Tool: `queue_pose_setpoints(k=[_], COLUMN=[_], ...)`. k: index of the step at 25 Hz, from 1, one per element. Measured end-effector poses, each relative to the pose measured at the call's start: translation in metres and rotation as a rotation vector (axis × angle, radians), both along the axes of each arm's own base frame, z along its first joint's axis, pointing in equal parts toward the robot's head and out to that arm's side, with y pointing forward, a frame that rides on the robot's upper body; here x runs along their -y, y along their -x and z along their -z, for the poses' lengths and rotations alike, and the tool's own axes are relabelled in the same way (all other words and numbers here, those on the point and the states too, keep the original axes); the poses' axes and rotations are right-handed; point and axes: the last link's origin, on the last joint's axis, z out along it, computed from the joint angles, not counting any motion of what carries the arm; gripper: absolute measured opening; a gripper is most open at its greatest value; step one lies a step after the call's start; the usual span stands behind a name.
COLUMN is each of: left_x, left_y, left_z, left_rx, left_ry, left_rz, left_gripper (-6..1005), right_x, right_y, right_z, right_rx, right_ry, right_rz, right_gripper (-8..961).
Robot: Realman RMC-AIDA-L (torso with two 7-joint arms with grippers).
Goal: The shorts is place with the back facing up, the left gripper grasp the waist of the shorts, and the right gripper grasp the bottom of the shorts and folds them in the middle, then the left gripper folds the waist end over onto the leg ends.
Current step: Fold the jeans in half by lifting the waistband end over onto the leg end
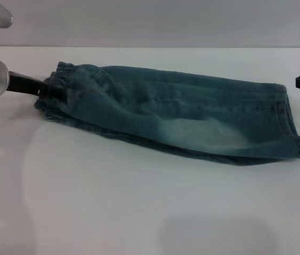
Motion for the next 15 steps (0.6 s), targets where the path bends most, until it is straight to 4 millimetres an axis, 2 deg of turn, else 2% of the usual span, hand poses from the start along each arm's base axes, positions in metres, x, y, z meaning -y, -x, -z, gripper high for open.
queue_pose_setpoints(k=[11, 15], left_x=[0.005, 0.008], left_y=[0.017, 0.02], left_z=[-0.005, -0.013], left_rx=[-0.049, -0.046], left_ry=[-0.023, -0.04], left_rz=[-0.061, -0.067], left_gripper=[673, 669], right_x=[-0.006, -0.006], right_y=[0.008, 0.008], right_z=[0.001, 0.001], right_rx=[0.004, 0.009], right_ry=[0.008, 0.007], right_rz=[-0.027, -0.028], right_gripper=[1, 1])
